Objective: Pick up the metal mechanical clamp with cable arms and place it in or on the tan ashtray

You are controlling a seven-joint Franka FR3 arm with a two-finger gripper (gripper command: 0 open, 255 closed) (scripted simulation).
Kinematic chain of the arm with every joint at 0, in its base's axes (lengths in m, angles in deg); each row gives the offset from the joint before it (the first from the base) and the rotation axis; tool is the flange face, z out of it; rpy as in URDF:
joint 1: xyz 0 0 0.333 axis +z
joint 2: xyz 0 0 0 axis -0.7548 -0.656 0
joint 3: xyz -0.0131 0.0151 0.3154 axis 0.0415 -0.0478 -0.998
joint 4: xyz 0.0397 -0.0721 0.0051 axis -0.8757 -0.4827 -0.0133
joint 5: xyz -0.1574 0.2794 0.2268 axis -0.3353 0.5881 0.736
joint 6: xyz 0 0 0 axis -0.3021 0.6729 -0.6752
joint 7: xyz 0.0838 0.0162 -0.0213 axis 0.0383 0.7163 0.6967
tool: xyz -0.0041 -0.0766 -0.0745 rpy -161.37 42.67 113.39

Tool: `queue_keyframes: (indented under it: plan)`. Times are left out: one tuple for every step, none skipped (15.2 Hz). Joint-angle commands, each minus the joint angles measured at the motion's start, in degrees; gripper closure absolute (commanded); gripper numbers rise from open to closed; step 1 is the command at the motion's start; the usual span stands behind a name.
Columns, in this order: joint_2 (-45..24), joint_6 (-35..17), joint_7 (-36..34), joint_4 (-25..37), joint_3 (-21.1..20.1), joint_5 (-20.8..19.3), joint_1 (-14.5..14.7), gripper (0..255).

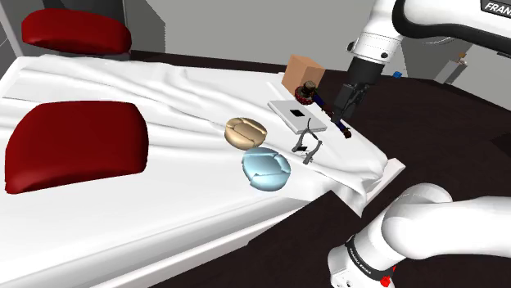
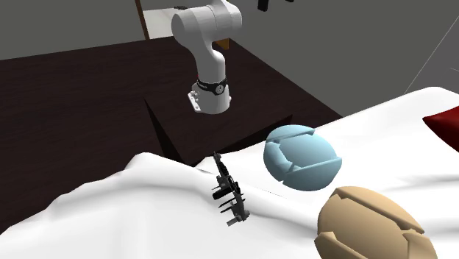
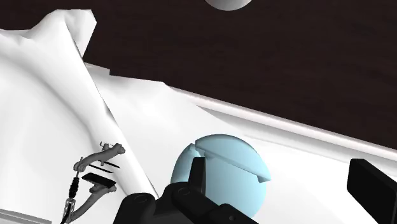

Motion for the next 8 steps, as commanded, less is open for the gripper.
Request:
queue_keyframes:
  plan:
    - [0.00, 0.00, 0.00, 0.00, 0.00, 0.00, 0.00, 0]
    - [-0.67, -1.60, 0.73, -0.70, 1.06, -0.26, -0.47, 0]
    - [-1.43, -3.20, 1.47, -1.34, 2.12, -0.50, -0.94, 0]
    - [-2.25, -4.80, 2.21, -1.91, 3.18, -0.70, -1.40, 0]
    - [-3.16, -6.41, 2.95, -2.42, 4.25, -0.87, -1.83, 0]
    - [-4.14, -8.01, 3.71, -2.85, 5.32, -1.00, -2.26, 0]
    - [-5.20, -9.61, 4.48, -3.22, 6.38, -1.08, -2.69, 0]
    - [-6.33, -11.20, 5.26, -3.52, 7.45, -1.12, -3.08, 0]
